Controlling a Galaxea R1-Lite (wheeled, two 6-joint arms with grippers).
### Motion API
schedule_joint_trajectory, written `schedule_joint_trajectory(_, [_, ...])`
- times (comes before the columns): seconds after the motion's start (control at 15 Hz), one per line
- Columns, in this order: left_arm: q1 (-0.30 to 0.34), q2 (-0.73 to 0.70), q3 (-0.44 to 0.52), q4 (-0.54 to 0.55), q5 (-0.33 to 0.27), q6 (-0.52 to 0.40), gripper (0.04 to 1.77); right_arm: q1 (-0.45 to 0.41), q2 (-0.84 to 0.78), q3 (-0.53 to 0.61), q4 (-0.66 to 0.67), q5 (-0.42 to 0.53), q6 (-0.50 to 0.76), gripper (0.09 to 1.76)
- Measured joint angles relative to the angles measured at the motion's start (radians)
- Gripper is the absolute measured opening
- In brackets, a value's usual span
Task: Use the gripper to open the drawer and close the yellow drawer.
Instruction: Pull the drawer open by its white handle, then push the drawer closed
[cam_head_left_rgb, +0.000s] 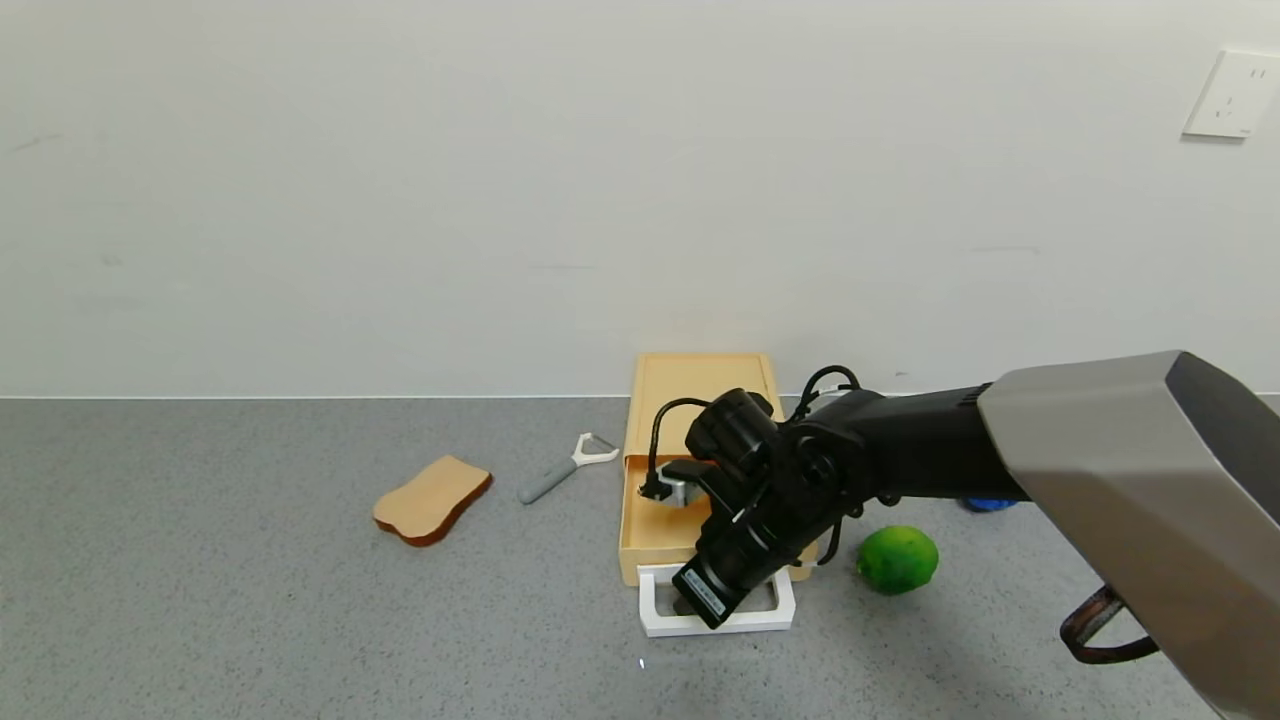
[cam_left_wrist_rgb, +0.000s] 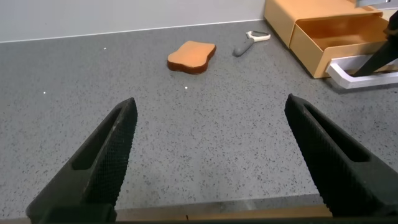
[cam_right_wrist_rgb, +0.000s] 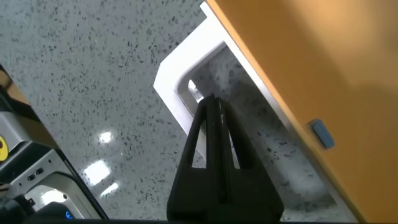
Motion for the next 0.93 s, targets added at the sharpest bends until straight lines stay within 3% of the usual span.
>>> schedule_joint_trajectory(0.93, [0.000, 0.000, 0.000, 0.000, 0.000, 0.000, 1.72, 0.037, -0.063, 0.092, -0.004, -0.001, 0.046, 0.12])
